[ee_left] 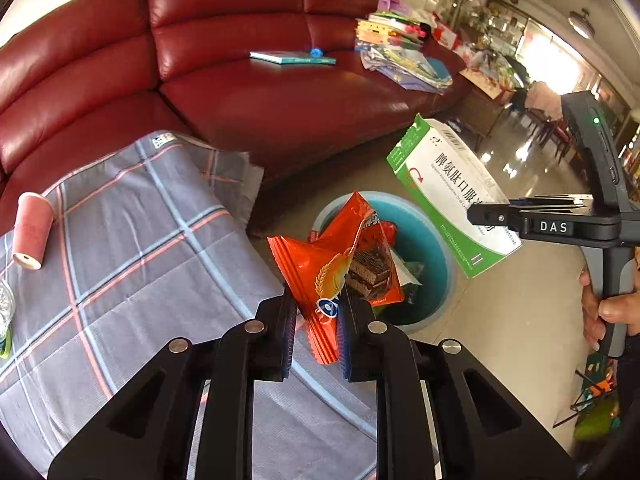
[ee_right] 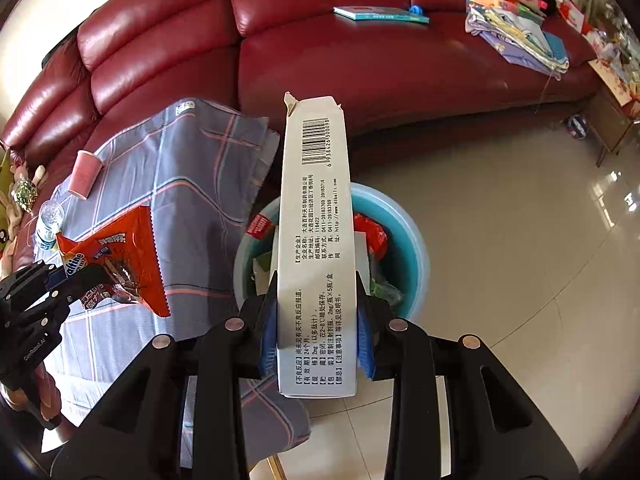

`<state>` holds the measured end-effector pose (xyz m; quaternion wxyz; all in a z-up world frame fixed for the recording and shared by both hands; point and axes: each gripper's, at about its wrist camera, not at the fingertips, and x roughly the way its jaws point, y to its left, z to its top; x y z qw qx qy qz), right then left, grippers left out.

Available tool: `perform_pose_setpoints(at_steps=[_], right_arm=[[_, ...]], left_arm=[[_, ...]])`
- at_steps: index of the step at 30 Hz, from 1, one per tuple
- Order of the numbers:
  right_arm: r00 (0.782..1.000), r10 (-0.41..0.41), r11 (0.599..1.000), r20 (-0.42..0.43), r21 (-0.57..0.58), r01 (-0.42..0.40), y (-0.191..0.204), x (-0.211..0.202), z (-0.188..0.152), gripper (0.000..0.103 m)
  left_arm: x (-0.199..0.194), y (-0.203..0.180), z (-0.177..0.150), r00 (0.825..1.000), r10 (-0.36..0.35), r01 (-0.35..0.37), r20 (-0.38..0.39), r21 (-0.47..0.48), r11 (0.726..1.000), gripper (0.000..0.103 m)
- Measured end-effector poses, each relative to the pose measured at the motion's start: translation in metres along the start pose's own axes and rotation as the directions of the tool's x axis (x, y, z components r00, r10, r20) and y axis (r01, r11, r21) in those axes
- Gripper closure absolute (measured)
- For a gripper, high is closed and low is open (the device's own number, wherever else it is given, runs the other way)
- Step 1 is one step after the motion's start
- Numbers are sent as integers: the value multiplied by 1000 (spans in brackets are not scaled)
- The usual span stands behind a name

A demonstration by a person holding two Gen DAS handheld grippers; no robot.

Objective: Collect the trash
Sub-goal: 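Carry the wafer pack and medicine box with both tools over the teal bin, then open both tools to drop the wafer pack and medicine box into the bin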

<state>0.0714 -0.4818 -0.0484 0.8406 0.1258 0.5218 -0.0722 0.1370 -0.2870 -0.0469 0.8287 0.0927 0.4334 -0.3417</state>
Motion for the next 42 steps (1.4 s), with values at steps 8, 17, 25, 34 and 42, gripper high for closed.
perform_pose_setpoints(at_steps=[8, 17, 25, 34, 42], right_arm=[[999, -3, 999, -54, 42, 6, -23, 39, -5, 73], [994, 7, 998, -113, 65, 0, -32, 78, -14, 71], [995, 49, 996, -85, 85, -41, -32, 73, -7, 34], [997, 45, 991, -62, 129, -37, -47, 61, -3, 26], [999, 20, 988, -43, 153, -13, -57, 51, -2, 18]], left_arm=[[43, -20, 8, 998, -24, 26, -58, 37, 999, 86], [73, -30, 11, 995, -36, 41, -98, 46, 998, 86], [89, -35, 10, 991, -49, 54, -125, 35, 998, 85], [110, -47, 10, 985, -64, 74, -161, 55, 996, 85], [136, -60, 20, 979, -92, 108, -182, 81, 991, 85]])
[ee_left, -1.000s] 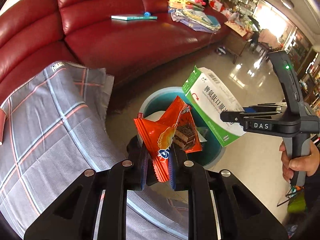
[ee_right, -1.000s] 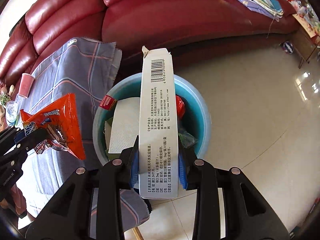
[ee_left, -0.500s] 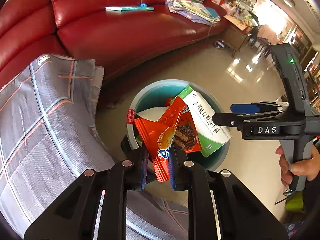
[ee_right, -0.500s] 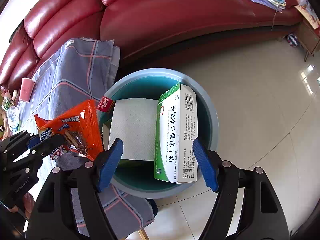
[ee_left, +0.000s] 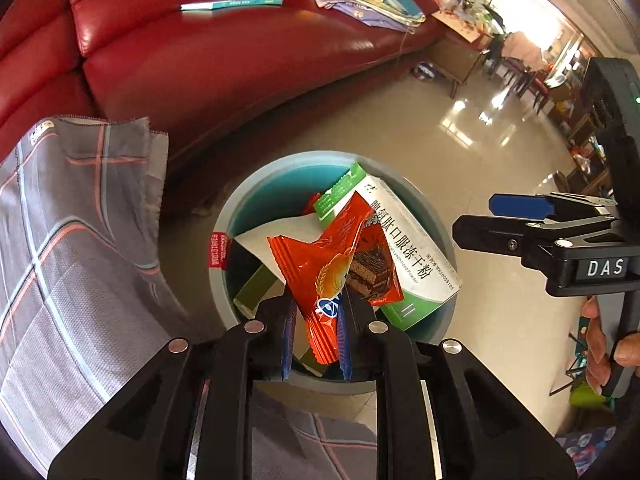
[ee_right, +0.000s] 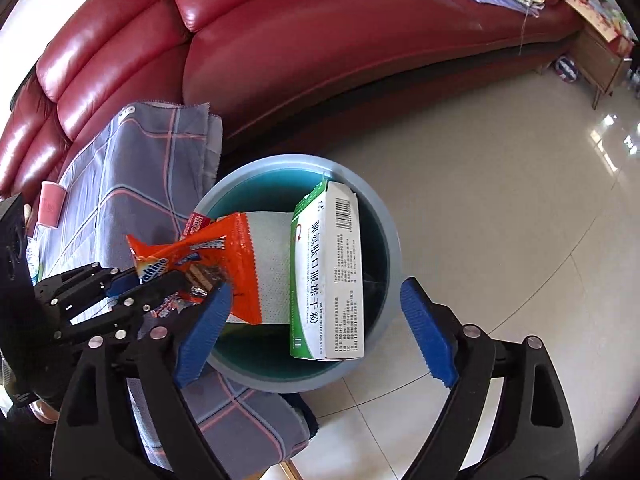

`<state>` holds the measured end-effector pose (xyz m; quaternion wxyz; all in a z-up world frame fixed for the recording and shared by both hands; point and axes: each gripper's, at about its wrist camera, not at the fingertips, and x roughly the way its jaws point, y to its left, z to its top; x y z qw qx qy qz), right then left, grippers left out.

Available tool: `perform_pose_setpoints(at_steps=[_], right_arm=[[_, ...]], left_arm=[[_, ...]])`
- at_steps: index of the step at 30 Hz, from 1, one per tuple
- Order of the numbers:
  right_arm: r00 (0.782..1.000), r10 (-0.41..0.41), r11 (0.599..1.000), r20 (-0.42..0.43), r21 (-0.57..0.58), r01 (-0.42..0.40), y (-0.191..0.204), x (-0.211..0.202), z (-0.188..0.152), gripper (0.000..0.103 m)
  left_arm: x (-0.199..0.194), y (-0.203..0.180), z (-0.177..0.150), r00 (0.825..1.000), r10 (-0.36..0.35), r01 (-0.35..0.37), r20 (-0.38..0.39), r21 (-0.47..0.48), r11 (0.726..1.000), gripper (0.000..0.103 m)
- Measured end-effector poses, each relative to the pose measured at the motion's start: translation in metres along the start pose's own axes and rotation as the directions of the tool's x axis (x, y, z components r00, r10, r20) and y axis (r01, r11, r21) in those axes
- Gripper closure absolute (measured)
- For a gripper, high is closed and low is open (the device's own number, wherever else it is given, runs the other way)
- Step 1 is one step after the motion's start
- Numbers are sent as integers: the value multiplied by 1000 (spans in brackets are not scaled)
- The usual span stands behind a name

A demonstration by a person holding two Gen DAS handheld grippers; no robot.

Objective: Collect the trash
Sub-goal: 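Open both tools to drop the wafer pack and medicine box into the bin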

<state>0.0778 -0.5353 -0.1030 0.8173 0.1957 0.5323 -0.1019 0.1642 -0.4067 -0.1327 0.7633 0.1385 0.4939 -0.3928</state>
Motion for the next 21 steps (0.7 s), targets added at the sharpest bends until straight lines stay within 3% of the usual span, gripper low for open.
perform_pose_setpoints(at_steps=[7, 8, 10, 19, 21], right_arm=[[1000, -16, 1000, -2, 14, 16, -3, 1, 4, 18], [1000, -19, 1000, -5, 13, 19, -2, 2, 4, 18], [1000, -21, 1000, -7, 11, 21, 1, 3, 5, 18], [999, -34, 999, -23, -7, 34, 15, 7, 8, 18], [999, -39, 999, -31, -8, 39, 18, 8, 9, 14]], left_arm=[[18, -7, 7, 1000, -22, 22, -13, 17, 1000, 79], [20, -7, 8, 1000, -25, 26, -16, 16, 1000, 76], [21, -7, 8, 1000, -17, 17, -5, 17, 1000, 56], [15, -1, 6, 1000, -20, 20, 18, 9, 1000, 30], [12, 2, 4, 1000, -22, 22, 21, -1, 1000, 21]])
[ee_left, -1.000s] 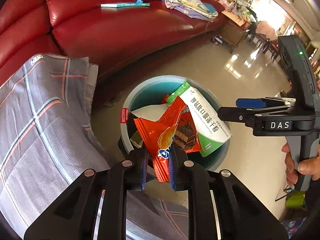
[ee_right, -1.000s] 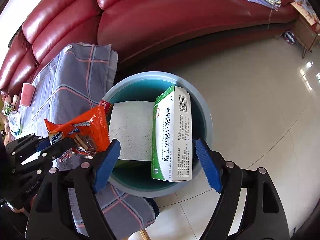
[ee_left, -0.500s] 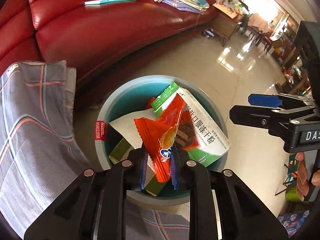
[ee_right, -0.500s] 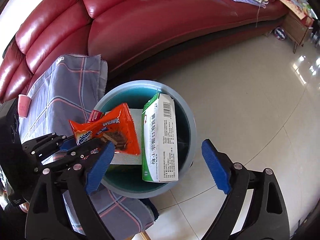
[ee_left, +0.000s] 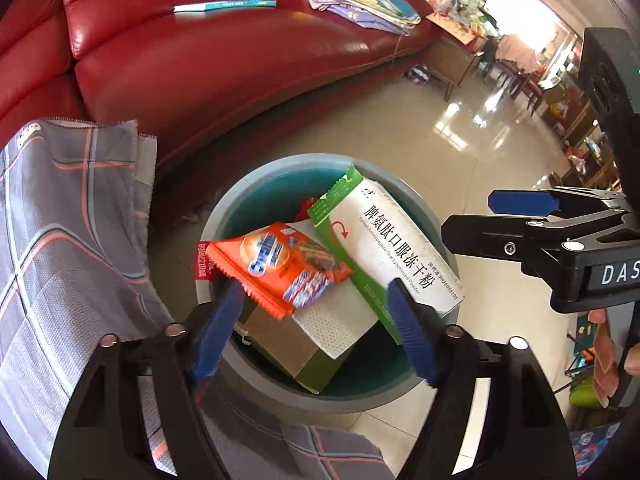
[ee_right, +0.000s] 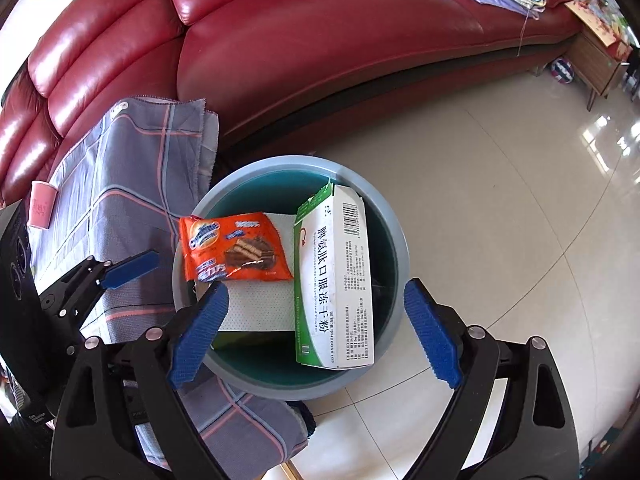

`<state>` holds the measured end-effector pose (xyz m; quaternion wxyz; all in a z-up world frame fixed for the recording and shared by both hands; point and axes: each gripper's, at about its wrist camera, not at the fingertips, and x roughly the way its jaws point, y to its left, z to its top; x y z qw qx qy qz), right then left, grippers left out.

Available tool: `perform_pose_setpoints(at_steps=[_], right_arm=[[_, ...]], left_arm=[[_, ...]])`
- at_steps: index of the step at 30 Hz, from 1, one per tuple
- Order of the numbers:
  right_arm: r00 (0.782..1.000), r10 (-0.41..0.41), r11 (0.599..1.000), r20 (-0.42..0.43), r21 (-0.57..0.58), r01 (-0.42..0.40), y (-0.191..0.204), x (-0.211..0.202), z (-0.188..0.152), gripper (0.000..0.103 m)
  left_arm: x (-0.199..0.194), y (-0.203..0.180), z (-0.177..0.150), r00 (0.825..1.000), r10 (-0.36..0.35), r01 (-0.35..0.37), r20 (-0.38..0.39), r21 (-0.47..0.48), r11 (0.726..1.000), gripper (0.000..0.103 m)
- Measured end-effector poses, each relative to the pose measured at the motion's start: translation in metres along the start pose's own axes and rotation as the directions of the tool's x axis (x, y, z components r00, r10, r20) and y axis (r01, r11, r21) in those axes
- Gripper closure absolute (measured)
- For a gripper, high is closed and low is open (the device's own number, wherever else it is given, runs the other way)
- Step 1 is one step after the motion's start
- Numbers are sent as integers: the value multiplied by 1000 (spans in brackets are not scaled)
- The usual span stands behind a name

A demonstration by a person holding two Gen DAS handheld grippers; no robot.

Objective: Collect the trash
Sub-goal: 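Open both tools to drop the wafer pack and medicine box into the bin, then move both tools back from the bin toward the water bottle and cup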

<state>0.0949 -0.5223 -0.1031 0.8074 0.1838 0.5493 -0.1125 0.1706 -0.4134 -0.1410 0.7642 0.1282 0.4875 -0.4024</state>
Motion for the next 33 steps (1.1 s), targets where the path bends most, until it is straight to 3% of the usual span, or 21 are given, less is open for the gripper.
perform_pose_setpoints(at_steps=[5, 21, 33], right_arm=[[1000, -4, 1000, -2, 1, 4, 8, -5, 0, 13], [1000, -19, 997, 21, -75, 21, 63, -45, -11, 13], [1000, -10, 977, 20, -213, 14, 152, -61, -21, 13]], left_arm=[[-14, 8, -6, 1000, -22, 22, 20, -26, 999, 13], [-83, 39, -37, 996, -12, 21, 88, -103, 994, 7], [-154, 85, -79, 985, 59, -28, 163, -188, 982, 4]])
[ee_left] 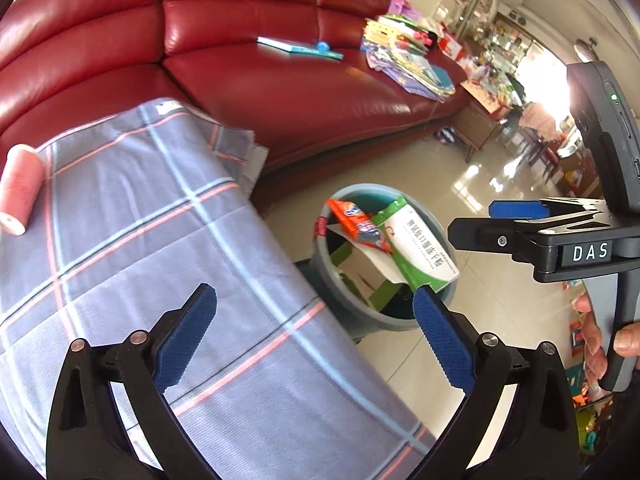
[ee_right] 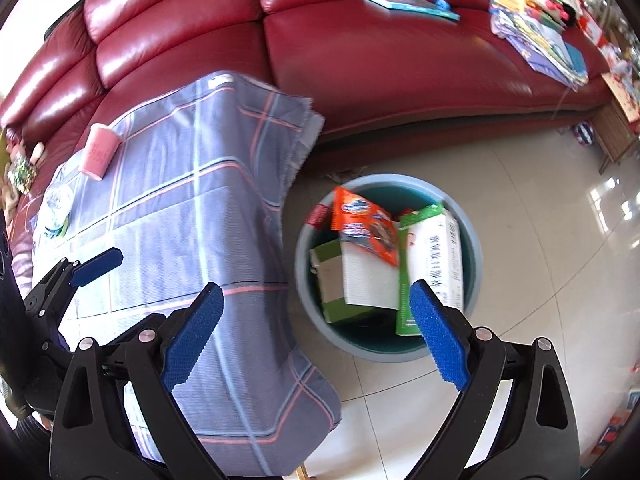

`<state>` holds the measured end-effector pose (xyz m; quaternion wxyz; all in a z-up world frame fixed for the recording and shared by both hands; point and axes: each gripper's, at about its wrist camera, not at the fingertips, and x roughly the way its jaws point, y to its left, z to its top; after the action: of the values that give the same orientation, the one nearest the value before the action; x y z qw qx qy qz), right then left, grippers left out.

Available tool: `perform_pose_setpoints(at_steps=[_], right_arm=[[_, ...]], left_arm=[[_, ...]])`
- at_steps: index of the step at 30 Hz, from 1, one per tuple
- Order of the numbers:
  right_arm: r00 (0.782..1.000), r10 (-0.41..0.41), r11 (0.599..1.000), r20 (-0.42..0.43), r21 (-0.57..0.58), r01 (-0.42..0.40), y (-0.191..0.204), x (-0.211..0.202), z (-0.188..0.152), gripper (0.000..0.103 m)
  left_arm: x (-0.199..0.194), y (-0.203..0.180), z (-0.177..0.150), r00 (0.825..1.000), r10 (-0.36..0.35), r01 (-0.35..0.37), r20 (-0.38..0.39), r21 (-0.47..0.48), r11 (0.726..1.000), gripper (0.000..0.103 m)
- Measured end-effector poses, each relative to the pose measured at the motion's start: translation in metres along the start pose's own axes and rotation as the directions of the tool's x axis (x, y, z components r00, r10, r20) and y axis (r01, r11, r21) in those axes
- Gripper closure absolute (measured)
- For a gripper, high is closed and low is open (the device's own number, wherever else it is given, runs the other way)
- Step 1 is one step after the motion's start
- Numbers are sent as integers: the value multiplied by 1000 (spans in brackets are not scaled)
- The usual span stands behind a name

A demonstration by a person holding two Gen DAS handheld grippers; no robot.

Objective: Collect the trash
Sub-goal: 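Move both tools back from the bin toward the water bottle and cup, then grasp the water bottle with right tool while left tool grasps the pink paper cup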

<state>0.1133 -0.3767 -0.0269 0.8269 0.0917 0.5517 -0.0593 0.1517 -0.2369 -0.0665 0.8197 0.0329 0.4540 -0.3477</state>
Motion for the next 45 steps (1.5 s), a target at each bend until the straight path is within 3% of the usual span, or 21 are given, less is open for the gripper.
perform_pose_setpoints(at_steps=[11, 16, 22, 27, 29, 33, 38, 45], right_arm=[[999, 48, 984, -26, -171, -52, 117, 6, 15, 13], [996, 75, 969, -42, -231, -83, 168, 11, 24, 13], [994, 90, 940, -68, -325, -108, 237, 20, 38, 13], [993, 79, 881, -88, -459, -111, 306, 32, 51, 13], [993, 68, 839, -98, -533, -110, 337, 38, 53, 13], [995, 28, 714, -96, -694, -87, 401, 52, 49, 13], [997, -53, 506, -61, -862, -26, 466, 76, 36, 13], [993, -109, 285, -49, -958, -16, 519, 106, 34, 13]], left_arm=[[-73, 95, -27, 994, 98, -90, 56, -139, 986, 4], [-107, 141, -45, 982, 178, -163, 70, -183, 969, 4], [-148, 206, -72, 961, 268, -241, 62, -280, 929, 4], [-177, 254, -97, 943, 330, -291, 50, -361, 886, 4], [-184, 272, -106, 935, 353, -313, 37, -382, 870, 4], [-199, 304, -122, 920, 391, -352, 12, -412, 841, 4], [-206, 338, -137, 908, 418, -390, -30, -425, 817, 4], [-206, 378, -151, 904, 422, -401, -65, -469, 787, 4]])
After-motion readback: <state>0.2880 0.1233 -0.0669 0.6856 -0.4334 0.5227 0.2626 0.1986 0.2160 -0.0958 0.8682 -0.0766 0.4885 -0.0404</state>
